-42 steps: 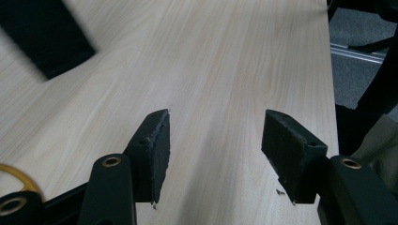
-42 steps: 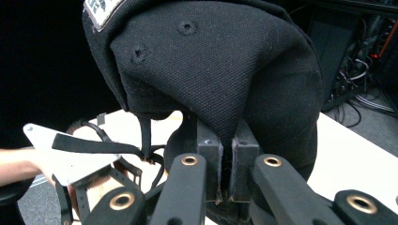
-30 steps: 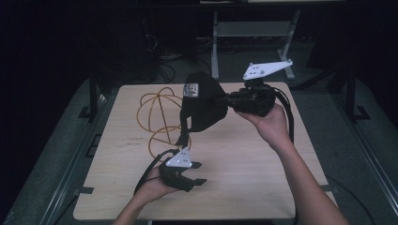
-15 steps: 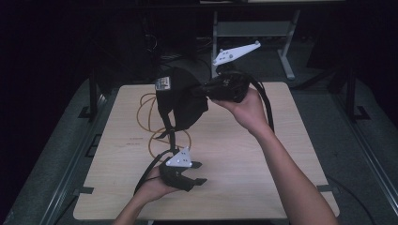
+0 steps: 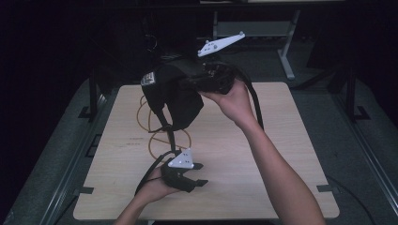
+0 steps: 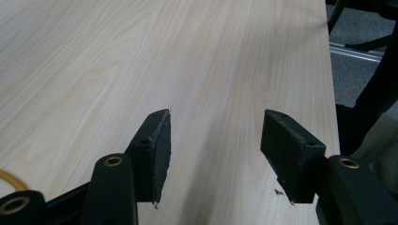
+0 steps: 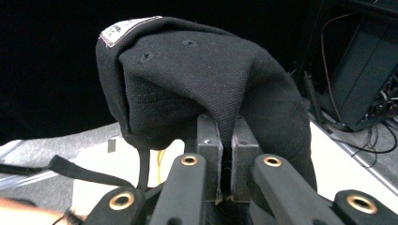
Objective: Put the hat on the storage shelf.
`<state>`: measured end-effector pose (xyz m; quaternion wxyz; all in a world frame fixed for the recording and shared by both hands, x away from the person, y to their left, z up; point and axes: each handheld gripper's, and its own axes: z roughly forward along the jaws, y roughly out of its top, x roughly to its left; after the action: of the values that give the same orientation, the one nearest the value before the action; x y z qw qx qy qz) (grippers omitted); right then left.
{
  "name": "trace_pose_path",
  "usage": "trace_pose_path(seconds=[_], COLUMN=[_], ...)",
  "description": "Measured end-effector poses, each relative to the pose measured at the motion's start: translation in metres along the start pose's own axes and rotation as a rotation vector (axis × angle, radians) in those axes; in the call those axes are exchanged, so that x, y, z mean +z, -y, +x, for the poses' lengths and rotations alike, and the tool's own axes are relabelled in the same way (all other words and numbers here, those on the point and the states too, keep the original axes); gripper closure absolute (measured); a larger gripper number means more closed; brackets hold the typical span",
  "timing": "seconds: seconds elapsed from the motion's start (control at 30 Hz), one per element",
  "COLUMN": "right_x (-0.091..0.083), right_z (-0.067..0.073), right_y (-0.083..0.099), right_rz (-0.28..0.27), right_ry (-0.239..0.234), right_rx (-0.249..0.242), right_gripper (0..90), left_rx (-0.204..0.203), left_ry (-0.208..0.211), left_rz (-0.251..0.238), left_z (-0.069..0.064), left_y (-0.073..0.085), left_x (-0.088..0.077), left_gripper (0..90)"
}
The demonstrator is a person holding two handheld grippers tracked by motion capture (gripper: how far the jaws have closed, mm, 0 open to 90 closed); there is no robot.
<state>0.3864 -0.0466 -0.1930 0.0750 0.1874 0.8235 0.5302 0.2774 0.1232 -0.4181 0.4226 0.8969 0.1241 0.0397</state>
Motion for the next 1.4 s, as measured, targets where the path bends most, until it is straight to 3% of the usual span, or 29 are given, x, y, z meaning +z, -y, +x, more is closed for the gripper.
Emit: trace_pose_path(seconds=[0.23, 0.67, 1.0, 1.1, 1.13, 1.23, 1.4], right_x=[0.016, 0.051, 0.09, 0.1, 0.107, 0.113, 0.114], right_z=[0.003, -0.006, 0.001, 0.0, -0.003, -0.005, -0.004], right_y=[-0.012, -0.021, -0.024, -0.023, -0.02, -0.016, -0.013], right_rz=[0.015, 0.005, 0.057, 0.069, 0.102, 0.132, 0.155], right_ry=[0.018, -0.025, -0.047, -0.052, -0.063, -0.067, -0.038], right_rx=[-0.036, 0.008, -0.004, 0.016, 0.037, 0.055, 0.028], right_gripper=[85.5, 85.0, 84.1, 79.2, 71.5, 61.5, 54.4], left_rx=[0.003, 0.018, 0.026, 0.036, 0.034, 0.042, 0.04], left_ry=[-0.004, -0.004, 0.001, -0.002, 0.001, 0.006, 0.007], left_rz=[0.017, 0.021, 0.028, 0.026, 0.023, 0.027, 0.026], left_z=[-0.001, -0.002, -0.004, -0.004, -0.005, -0.006, -0.005], left_y=[0.004, 0.002, 0.001, 0.0, 0.0, -0.001, -0.001], left_x=[0.003, 0.003, 0.006, 0.007, 0.009, 0.009, 0.01], left_gripper=[42.4, 42.0, 42.1, 42.1, 42.1, 42.1, 42.1])
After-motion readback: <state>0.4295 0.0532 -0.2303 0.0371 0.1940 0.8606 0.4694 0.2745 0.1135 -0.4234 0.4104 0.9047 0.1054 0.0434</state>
